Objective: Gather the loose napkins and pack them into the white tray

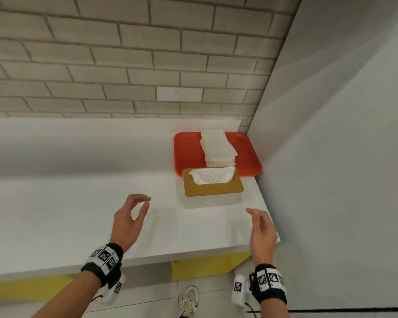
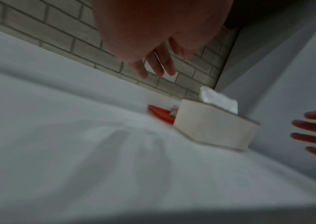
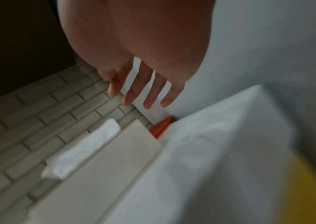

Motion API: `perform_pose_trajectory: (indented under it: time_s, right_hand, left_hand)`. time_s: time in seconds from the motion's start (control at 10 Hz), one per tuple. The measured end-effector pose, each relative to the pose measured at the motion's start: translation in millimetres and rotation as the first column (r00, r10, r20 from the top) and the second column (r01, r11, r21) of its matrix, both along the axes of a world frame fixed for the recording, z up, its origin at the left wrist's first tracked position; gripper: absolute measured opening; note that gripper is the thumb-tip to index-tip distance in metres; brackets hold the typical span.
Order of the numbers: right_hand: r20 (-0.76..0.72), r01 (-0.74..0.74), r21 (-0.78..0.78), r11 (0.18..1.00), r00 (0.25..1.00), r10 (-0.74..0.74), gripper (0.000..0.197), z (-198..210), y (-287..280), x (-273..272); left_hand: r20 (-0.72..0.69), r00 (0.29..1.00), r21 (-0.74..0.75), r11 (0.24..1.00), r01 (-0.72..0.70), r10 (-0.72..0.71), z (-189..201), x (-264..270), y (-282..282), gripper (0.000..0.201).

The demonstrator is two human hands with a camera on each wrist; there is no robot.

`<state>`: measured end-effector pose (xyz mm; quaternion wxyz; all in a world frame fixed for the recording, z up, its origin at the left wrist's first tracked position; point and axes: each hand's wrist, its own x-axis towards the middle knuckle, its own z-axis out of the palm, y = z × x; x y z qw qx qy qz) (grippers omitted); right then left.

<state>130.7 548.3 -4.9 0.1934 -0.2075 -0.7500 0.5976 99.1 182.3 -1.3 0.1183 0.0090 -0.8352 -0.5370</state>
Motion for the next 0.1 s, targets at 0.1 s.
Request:
perform_pose_trajectory:
  time_s: [0.1]
  right_hand:
    - [0.166, -0.012, 0.113, 0.994, 0.986, -0.007, 0.021, -48.4, -0.6, 92.3]
  left_hand:
    - [0.045, 0.994, -0.17, 0.981, -0.089, 0.098, -26.1, 71.7, -53.0, 0.027]
